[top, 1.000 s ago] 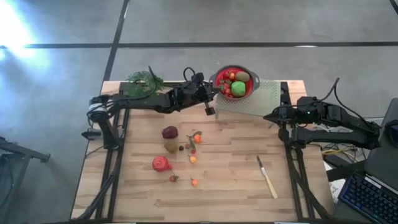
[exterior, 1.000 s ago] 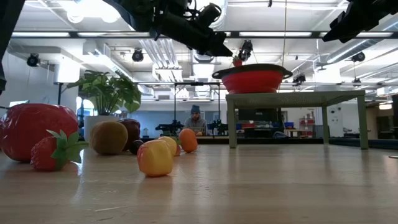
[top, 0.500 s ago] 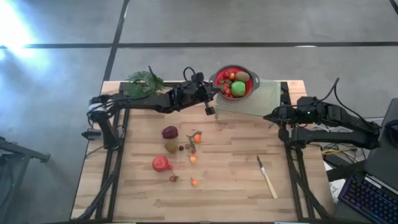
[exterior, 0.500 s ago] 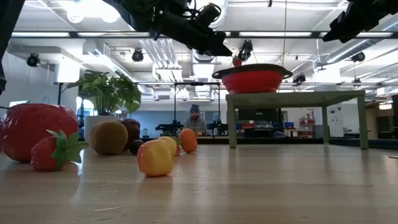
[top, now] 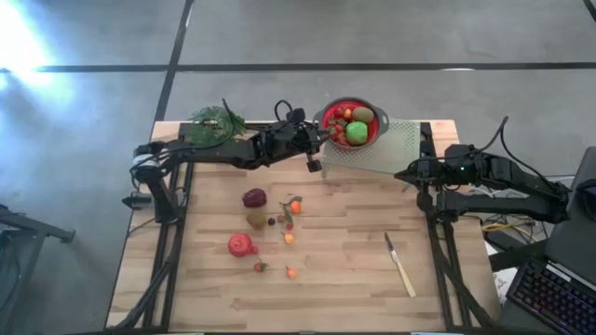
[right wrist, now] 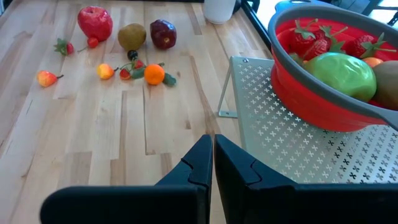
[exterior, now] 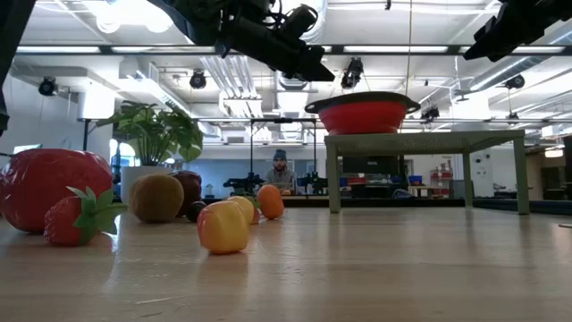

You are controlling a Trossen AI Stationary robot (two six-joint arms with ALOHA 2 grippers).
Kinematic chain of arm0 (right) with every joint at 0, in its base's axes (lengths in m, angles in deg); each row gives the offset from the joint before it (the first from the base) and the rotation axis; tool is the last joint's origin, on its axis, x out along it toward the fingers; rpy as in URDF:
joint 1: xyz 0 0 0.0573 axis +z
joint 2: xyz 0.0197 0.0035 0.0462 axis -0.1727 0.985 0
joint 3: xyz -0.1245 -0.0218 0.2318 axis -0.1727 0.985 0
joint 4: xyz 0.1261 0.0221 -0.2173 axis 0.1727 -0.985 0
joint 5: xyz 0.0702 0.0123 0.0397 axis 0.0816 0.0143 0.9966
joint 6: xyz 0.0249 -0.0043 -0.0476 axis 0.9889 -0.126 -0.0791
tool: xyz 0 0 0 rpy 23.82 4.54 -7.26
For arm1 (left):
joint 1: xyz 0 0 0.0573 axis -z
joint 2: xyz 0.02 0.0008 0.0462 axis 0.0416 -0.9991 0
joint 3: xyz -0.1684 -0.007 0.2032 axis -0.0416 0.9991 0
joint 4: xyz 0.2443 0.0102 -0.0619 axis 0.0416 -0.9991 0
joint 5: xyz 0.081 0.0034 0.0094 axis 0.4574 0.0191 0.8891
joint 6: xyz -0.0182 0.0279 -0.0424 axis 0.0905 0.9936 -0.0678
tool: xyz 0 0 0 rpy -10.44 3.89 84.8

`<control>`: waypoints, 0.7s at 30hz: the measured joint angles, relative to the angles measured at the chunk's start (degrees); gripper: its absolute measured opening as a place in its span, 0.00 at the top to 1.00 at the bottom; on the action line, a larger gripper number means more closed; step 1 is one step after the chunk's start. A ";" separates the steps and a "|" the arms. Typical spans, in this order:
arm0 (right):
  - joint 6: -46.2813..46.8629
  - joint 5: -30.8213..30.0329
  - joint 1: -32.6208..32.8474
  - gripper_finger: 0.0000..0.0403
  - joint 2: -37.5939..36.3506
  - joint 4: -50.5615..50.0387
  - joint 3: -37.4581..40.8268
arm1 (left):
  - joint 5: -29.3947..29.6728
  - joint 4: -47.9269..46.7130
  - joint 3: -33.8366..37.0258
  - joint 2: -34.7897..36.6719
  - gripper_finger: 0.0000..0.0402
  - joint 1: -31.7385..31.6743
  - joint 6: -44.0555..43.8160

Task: Pick & Place Fruit
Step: Put the strawberry into the strainer bowl on the shelf

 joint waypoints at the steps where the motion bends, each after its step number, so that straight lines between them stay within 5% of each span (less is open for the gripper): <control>1: 0.01 0.02 0.00 0.97 0.00 0.00 -0.01 | 0.00 0.00 0.00 0.00 0.83 0.00 0.00; 21: 0.01 0.01 0.00 0.97 -0.01 0.00 -0.01 | 0.02 -5.46 0.00 0.48 0.82 1.88 -0.22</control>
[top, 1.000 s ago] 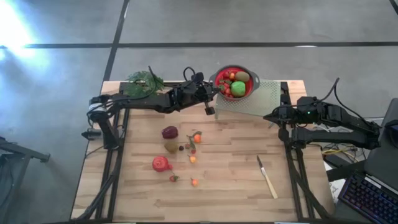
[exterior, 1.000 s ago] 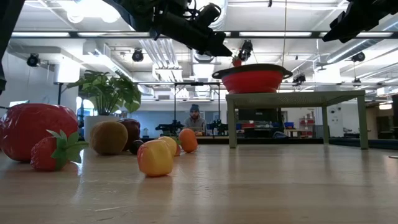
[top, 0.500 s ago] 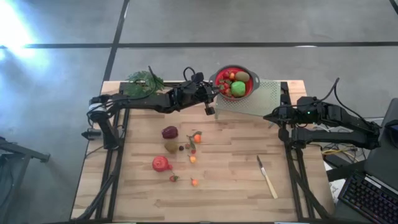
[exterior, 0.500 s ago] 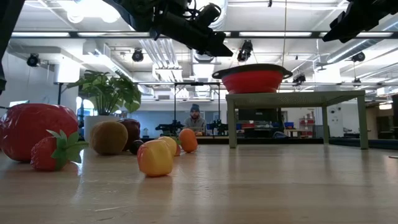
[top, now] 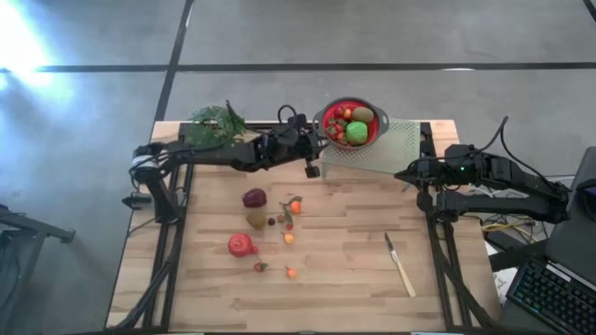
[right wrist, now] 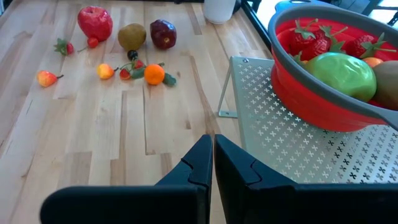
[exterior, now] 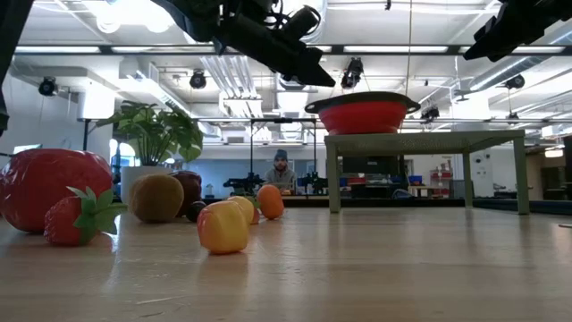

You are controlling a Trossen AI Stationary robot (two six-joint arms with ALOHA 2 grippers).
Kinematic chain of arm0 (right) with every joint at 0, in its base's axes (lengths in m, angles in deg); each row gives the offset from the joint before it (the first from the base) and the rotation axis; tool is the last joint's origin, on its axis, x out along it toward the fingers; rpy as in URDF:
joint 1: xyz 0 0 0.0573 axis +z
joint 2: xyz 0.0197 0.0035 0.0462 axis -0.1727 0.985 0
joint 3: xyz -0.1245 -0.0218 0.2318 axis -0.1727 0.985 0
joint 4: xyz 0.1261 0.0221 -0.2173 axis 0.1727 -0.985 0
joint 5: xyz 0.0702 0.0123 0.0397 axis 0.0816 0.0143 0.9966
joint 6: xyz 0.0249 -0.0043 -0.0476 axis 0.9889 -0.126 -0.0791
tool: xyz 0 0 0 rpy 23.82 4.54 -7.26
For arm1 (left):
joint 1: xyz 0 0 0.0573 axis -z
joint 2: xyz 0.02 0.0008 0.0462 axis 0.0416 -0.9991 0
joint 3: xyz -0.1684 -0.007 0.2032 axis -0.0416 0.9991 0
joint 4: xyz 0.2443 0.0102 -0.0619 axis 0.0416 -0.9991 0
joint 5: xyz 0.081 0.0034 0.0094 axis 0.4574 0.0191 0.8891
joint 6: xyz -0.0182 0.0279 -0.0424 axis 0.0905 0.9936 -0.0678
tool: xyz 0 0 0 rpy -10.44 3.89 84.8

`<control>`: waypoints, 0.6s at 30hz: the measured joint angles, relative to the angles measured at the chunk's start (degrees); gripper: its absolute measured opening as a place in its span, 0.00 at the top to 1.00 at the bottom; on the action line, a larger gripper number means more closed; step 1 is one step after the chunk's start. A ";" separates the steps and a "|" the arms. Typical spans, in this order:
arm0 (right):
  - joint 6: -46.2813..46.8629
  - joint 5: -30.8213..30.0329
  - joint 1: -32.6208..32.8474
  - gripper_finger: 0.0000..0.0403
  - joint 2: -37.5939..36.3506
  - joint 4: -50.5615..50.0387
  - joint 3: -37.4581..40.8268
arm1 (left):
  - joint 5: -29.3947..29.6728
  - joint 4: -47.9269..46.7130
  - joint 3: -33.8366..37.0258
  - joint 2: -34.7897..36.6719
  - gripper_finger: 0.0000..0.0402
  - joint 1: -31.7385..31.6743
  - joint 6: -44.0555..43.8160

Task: Pick & Place Fruit
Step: Put the strawberry into the strainer bowl on the shelf

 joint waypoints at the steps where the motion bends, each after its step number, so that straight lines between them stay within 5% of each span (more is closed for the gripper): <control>1: 0.00 0.01 0.00 0.97 -0.01 0.00 0.01 | -0.01 -1.46 -0.02 0.11 0.82 0.52 0.17; 18: 0.00 -0.01 0.00 0.97 0.01 0.00 0.00 | 0.02 -28.80 -0.74 4.50 0.80 13.56 -6.15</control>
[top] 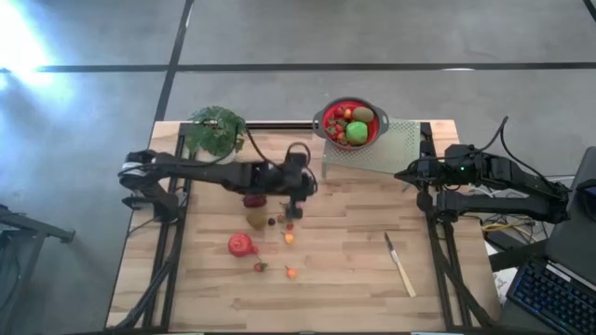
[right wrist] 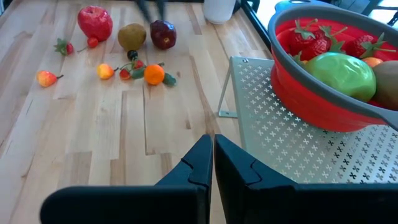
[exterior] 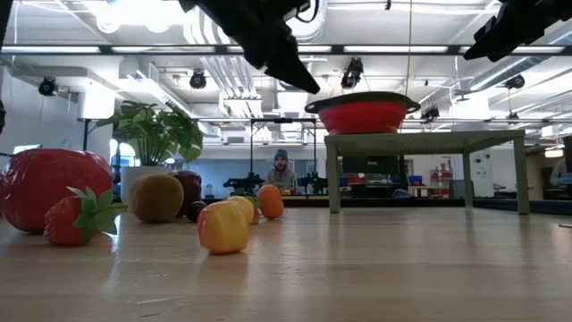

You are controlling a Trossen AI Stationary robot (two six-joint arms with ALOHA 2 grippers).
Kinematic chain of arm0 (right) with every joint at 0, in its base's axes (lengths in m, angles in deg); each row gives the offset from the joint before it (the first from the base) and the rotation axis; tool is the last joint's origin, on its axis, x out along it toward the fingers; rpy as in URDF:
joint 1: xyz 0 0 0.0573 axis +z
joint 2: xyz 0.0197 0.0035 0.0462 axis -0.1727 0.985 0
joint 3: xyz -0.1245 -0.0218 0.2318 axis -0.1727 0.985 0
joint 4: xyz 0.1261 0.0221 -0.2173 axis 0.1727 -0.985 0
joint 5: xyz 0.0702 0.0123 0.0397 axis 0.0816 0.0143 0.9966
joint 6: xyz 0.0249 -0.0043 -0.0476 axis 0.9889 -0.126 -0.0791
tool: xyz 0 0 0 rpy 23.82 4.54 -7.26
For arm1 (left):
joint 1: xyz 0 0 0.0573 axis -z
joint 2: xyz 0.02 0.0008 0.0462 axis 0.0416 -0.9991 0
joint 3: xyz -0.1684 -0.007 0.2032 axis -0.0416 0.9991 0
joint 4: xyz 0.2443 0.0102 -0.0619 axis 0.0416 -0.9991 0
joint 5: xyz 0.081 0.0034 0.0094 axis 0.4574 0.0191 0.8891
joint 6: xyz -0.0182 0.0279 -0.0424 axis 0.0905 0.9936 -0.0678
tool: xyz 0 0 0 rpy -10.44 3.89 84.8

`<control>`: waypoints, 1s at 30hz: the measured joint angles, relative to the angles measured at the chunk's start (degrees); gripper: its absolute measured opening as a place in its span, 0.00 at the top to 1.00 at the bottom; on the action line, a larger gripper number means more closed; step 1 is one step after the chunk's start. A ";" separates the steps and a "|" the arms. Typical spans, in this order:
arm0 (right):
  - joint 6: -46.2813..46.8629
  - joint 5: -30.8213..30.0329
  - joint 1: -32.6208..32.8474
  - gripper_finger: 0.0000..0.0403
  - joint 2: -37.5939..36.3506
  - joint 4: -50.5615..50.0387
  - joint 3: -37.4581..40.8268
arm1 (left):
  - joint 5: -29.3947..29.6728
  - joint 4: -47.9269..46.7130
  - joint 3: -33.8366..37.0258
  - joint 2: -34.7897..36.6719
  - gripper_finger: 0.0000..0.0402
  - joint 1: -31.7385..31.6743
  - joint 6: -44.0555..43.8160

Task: Pick & Place Fruit
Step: Put the strawberry into the strainer bowl on the shelf

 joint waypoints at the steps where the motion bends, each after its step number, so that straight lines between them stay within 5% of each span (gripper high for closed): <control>1: 0.00 0.01 0.00 0.97 -0.02 0.00 0.00 | -0.02 -1.22 -0.01 0.28 0.78 1.15 -0.27; 11: 0.00 0.01 0.00 0.97 -0.02 0.00 0.00 | -0.16 -13.49 0.00 2.76 0.55 12.74 -8.18; 30: 0.00 0.02 0.00 0.97 -0.01 0.00 0.00 | -2.80 -18.39 0.74 3.08 0.55 26.26 -22.94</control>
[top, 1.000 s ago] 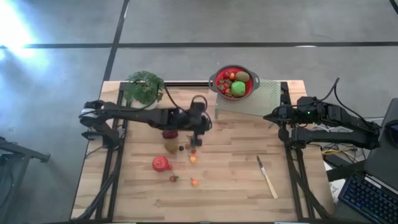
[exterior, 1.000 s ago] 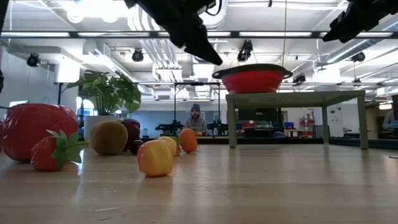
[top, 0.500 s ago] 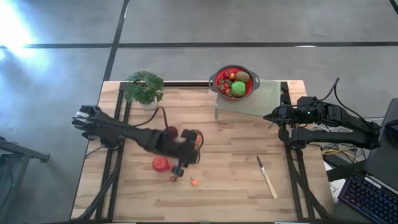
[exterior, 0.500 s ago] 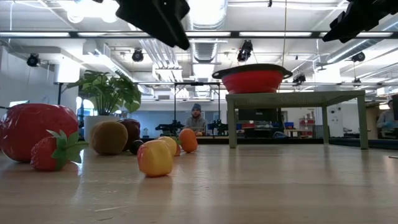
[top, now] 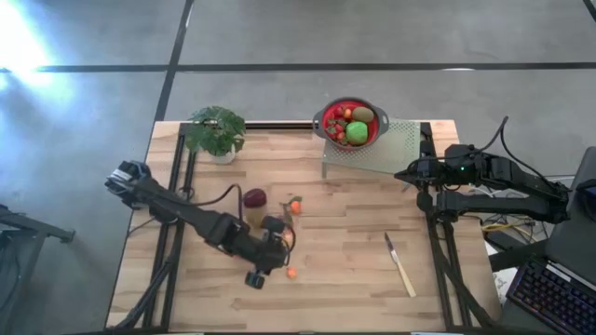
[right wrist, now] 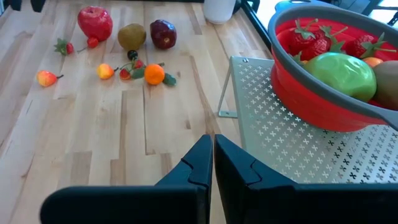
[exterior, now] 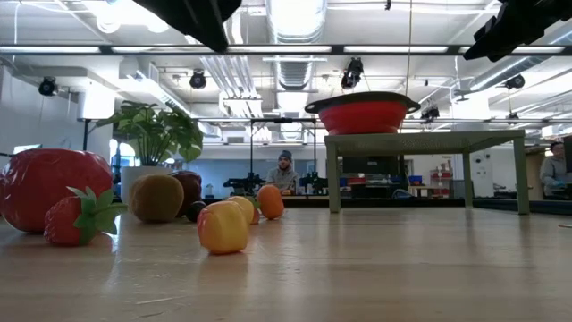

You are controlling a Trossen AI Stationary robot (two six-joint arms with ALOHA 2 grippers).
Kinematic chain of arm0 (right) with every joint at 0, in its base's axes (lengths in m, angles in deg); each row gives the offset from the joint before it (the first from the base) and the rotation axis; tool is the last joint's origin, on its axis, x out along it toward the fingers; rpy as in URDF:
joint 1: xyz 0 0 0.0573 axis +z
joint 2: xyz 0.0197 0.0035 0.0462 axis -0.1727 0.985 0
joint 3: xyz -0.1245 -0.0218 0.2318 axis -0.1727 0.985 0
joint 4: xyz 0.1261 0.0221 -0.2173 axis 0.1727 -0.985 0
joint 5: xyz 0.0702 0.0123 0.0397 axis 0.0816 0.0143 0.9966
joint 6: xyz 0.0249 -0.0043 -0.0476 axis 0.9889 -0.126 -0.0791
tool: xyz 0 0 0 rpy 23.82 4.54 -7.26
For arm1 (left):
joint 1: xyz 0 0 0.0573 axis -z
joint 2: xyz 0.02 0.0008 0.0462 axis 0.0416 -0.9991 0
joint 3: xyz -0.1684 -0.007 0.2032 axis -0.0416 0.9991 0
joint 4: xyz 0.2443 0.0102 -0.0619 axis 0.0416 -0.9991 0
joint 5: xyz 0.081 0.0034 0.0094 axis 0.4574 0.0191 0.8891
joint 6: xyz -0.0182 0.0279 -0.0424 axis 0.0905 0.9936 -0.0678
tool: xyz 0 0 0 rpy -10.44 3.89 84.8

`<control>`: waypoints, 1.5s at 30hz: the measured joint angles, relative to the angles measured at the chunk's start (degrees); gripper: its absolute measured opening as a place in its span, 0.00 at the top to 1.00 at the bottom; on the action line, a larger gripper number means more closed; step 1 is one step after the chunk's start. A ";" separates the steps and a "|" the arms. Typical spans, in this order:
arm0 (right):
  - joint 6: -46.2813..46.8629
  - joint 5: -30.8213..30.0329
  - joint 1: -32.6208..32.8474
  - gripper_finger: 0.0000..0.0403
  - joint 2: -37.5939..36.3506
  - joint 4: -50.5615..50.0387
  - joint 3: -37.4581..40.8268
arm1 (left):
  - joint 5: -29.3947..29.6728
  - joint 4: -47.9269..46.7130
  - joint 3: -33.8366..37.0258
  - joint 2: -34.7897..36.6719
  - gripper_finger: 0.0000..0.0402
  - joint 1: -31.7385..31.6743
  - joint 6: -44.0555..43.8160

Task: Pick & Place Fruit
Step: Put the strawberry into the strainer bowl on the shelf

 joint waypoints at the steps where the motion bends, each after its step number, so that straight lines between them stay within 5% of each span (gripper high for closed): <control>1: 0.00 -0.02 0.00 0.97 0.02 0.00 0.01 | -0.02 -0.04 0.00 0.00 0.55 0.40 -0.97; 45: 0.00 -0.02 0.00 0.97 0.00 0.00 0.00 | -3.05 -3.59 2.82 -13.90 0.59 2.60 -10.40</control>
